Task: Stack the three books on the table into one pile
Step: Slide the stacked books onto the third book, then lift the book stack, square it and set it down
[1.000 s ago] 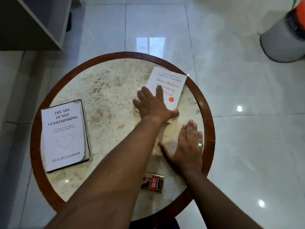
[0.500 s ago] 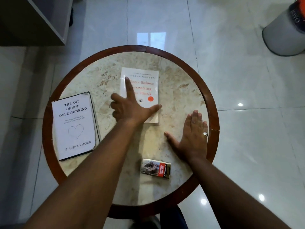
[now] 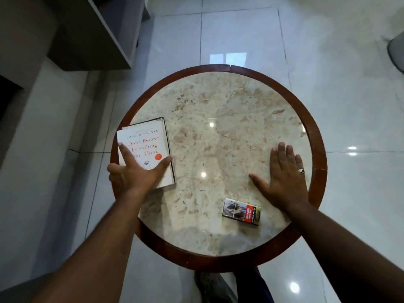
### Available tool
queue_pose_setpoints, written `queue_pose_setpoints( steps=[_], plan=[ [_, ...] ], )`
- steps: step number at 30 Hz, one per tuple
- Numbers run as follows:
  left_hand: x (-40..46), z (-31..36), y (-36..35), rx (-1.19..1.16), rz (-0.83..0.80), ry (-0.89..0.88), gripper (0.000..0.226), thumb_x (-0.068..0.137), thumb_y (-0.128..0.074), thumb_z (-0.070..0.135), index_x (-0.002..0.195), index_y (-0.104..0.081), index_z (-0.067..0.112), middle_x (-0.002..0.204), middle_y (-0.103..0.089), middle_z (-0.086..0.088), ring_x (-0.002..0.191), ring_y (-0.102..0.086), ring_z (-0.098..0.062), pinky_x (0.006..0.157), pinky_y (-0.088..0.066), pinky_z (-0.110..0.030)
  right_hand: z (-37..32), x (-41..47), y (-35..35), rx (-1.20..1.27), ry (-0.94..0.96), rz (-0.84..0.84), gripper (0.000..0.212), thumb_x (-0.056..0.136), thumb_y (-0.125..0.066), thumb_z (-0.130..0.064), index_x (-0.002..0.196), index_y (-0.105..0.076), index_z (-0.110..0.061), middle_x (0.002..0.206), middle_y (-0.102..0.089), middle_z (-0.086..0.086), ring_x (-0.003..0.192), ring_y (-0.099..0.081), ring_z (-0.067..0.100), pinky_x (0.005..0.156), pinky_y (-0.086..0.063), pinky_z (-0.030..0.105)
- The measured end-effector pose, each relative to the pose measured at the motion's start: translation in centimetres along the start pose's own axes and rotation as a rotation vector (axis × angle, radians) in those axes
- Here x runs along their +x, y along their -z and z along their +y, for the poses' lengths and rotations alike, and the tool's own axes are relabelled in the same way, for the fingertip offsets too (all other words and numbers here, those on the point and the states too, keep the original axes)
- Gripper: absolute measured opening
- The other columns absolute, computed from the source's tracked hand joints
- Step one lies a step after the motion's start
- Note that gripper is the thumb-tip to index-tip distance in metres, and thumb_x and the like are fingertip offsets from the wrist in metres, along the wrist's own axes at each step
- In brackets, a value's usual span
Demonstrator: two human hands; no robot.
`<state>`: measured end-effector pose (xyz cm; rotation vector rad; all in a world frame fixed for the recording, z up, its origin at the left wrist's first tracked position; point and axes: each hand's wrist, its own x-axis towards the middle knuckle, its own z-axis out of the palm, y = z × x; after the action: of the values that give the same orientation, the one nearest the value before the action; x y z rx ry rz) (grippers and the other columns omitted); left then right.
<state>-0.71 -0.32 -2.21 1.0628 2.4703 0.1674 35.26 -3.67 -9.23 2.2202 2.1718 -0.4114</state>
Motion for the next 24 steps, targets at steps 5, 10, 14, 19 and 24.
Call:
queue_pose_setpoints(
  steps=[5, 10, 14, 19, 24],
  plan=[
    [0.4, -0.3, -1.3, 0.096, 0.070, 0.027, 0.141, 0.036, -0.043, 0.102, 0.150, 0.002, 0.033, 0.137, -0.030, -0.016, 0.118, -0.037, -0.038, 0.098, -0.038, -0.053, 0.0, -0.1, -0.2, 0.008, 0.006, 0.008, 0.107, 0.086, -0.016, -0.086, 0.160, 0.003, -0.011, 0.169, 0.011, 0.011, 0.156, 0.011, 0.027, 0.126, -0.002, 0.050],
    [0.0, 0.1, -2.3, 0.046, 0.089, 0.055, 0.134, 0.046, -0.047, 0.098, 0.151, 0.003, 0.031, 0.145, -0.028, -0.015, 0.128, -0.032, -0.040, 0.106, -0.031, -0.057, 0.0, -0.2, -0.1, 0.005, 0.009, 0.005, 0.107, 0.086, -0.014, -0.087, 0.160, 0.004, -0.011, 0.168, 0.012, 0.011, 0.156, 0.011, 0.027, 0.126, -0.002, 0.049],
    [-0.2, 1.0, -3.2, -0.012, 0.114, 0.060, 0.133, 0.050, -0.049, 0.096, 0.152, 0.000, 0.028, 0.150, -0.025, -0.014, 0.131, -0.029, -0.040, 0.108, -0.028, -0.055, 0.1, -0.2, -0.3, -0.004, 0.002, 0.005, 0.106, 0.086, -0.014, -0.087, 0.160, 0.005, -0.012, 0.169, 0.012, 0.010, 0.156, 0.011, 0.026, 0.126, -0.001, 0.048],
    [-0.1, 1.3, -3.1, -0.032, 0.118, 0.023, 0.130, 0.055, -0.049, 0.094, 0.153, -0.003, 0.024, 0.151, -0.026, -0.016, 0.131, -0.031, -0.039, 0.108, -0.029, -0.052, 0.0, -0.2, 0.1, -0.003, -0.001, -0.007, 0.105, 0.087, -0.017, -0.085, 0.160, 0.004, -0.012, 0.169, 0.011, 0.009, 0.156, 0.012, 0.025, 0.126, 0.000, 0.047],
    [0.9, 0.2, -1.9, -0.181, 0.104, 0.061, 0.115, 0.070, -0.060, 0.079, 0.154, -0.012, 0.016, 0.153, -0.031, -0.015, 0.139, -0.027, -0.037, 0.110, -0.027, -0.054, -2.9, 0.5, 1.6, 0.159, -0.158, 0.053, 0.094, 0.090, -0.034, -0.079, 0.156, -0.025, -0.012, 0.167, -0.018, 0.016, 0.155, -0.013, 0.032, 0.123, -0.009, 0.047]
  ],
)
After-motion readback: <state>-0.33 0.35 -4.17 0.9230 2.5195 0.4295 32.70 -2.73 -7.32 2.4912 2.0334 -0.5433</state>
